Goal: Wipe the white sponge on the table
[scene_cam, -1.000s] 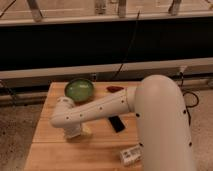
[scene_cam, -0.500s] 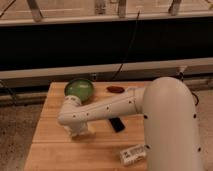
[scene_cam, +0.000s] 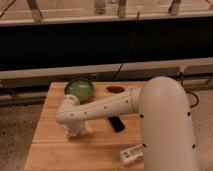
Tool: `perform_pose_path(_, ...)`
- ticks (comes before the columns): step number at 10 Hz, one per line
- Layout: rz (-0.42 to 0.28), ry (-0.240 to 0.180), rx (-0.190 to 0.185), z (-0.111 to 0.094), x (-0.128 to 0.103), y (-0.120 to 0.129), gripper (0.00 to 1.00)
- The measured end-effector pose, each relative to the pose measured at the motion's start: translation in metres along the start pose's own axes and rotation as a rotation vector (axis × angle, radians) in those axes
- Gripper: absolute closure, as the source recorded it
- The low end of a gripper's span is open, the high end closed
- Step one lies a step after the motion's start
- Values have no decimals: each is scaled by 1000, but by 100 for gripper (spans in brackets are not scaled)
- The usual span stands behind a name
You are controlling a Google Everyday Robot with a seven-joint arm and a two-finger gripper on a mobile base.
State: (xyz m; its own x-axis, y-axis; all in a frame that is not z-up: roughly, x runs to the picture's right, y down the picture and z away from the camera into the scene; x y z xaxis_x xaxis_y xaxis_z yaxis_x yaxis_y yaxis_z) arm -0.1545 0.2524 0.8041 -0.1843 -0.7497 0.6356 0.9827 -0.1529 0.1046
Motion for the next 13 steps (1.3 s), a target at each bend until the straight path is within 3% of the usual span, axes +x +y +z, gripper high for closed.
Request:
perform_pose_path(4,-69,-26,34,9,20,-17,20)
perform_pose_path(8,-116,-12,45,5,49,-30,20)
perform_pose_path(11,-135,-8,41,3,57,-35,42)
perform_pose_path(13,-144,-9,40,0,57,-36,64)
